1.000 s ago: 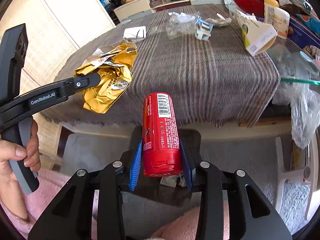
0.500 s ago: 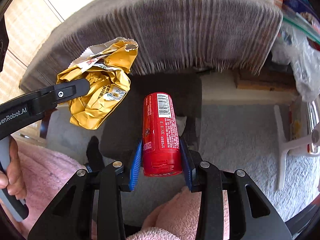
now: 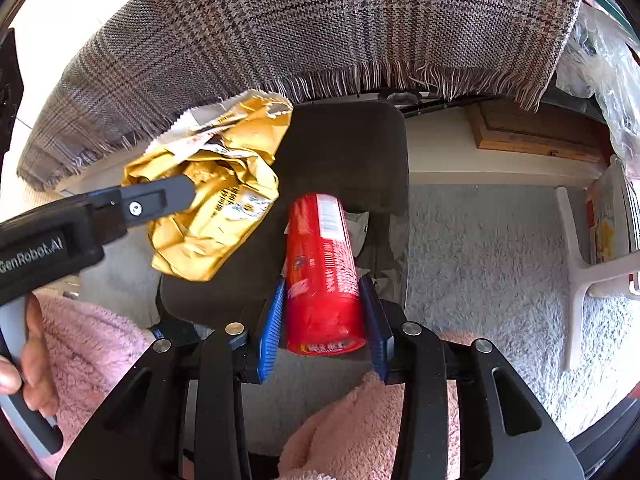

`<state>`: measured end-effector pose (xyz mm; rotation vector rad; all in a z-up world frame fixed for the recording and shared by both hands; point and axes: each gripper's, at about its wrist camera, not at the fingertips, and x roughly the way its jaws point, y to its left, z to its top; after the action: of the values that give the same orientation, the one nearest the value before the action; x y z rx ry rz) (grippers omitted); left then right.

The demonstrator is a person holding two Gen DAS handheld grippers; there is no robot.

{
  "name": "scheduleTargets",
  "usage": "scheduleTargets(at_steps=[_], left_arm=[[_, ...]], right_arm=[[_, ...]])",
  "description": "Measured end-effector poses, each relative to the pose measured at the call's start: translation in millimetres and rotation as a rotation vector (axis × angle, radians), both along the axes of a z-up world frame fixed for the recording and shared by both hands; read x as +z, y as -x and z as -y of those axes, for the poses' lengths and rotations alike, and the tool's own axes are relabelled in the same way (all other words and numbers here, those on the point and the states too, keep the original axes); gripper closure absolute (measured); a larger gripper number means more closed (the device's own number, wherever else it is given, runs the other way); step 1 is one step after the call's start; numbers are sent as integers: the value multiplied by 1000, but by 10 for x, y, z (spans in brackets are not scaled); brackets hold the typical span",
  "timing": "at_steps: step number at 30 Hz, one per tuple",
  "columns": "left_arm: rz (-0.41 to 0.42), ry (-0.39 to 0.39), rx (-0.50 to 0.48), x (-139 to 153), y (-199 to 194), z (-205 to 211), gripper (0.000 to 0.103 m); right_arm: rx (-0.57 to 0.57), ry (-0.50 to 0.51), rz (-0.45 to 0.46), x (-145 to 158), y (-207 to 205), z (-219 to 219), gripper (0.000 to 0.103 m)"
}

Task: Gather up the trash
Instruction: 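Carry both held items down over the bin and open both grippers, then grasp the white medicine box with the right gripper while the left grasps the blue-white packet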

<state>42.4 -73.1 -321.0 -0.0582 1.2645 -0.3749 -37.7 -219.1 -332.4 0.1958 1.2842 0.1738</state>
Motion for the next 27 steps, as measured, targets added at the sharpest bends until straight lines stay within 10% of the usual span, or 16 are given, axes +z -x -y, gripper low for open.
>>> scheduleTargets(at_steps=[15, 27], left_arm=[[52, -28, 41, 160, -21, -107, 13], [117, -22, 85, 634, -59, -290, 8]], right_arm=[[9, 57, 10, 36, -2, -38, 10], [-68, -4, 91, 561, -141, 341, 4]])
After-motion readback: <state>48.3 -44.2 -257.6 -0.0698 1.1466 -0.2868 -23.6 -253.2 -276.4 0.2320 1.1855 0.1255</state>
